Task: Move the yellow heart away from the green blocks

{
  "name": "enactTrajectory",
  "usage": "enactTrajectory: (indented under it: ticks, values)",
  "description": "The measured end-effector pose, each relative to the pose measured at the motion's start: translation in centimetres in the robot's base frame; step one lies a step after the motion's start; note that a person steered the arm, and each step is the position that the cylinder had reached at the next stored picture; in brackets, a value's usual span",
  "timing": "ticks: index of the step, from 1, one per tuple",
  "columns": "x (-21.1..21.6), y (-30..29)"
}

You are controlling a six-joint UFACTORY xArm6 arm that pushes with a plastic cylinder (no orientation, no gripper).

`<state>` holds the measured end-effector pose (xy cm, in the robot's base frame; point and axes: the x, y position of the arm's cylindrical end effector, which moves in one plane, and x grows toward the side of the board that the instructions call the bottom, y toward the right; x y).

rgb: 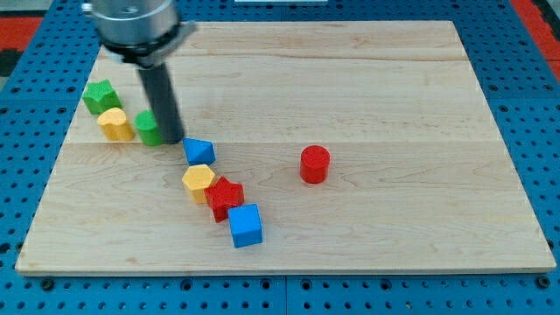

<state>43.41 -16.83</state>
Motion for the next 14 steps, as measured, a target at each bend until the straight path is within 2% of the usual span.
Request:
enactTrajectory:
  ticks: [2, 3, 4, 5, 6, 7, 8, 9, 10, 11, 12, 13, 14]
  values:
    - [0.0, -2.8]
    - [-2.3, -4.1]
    - [2.1, -2.6]
    - [5.8, -9.3]
    - [6.2, -13.6]
    - [6.1, -13.7]
    - [3.8, -13.6]
    - [-0.6, -13.6]
    - [-1.3, -8.9]
    - [1.3, -1.2]
    - [1.1, 4.2]
    - [-0.8, 5.9]
    - [-1.5, 3.2]
